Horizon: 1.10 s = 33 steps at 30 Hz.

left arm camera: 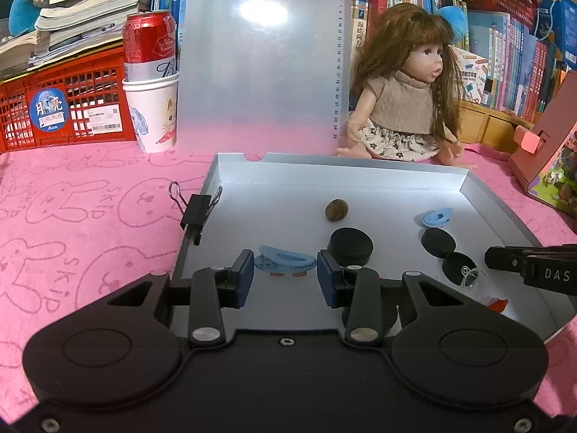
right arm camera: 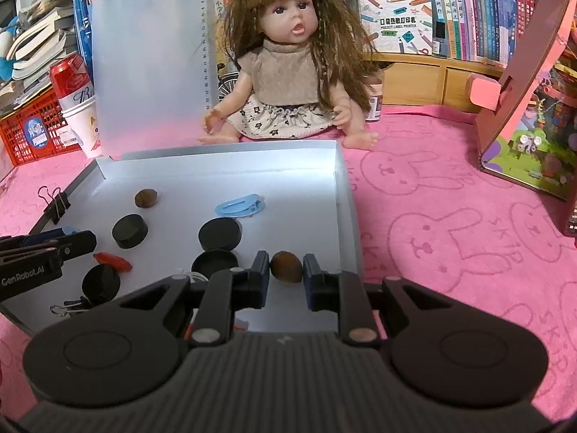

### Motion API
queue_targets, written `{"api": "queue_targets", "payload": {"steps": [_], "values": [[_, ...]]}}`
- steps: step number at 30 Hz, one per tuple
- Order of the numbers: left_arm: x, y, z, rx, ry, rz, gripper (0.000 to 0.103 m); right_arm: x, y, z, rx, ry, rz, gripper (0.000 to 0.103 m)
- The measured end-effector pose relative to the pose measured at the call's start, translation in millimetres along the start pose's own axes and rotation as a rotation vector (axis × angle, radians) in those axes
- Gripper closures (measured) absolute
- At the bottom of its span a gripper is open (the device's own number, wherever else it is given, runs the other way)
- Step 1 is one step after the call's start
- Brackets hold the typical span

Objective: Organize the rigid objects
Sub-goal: 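Lower and open the left gripper to release the clip while the right gripper releases the nut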

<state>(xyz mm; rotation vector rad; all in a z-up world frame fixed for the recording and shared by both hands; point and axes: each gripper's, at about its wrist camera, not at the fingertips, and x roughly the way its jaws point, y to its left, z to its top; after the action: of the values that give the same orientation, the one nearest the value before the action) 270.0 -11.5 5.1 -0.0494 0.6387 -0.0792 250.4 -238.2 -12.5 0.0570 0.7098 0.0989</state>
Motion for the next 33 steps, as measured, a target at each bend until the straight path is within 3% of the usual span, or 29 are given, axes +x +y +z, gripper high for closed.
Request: {"api": "queue_targets", "payload": {"steps": [29,33], "values": [[8.3,-8.4,0.4,0.019,0.017,-0.022,0.066,5.7,7.7,4.9,-0.033,0.031,-0.006,0.073],[8.0,-8.2,0.4,0.021,0.016,-0.021,0.065,5.6,7.4,5.0,-0.033,0.031,-0.007,0.066]]}}
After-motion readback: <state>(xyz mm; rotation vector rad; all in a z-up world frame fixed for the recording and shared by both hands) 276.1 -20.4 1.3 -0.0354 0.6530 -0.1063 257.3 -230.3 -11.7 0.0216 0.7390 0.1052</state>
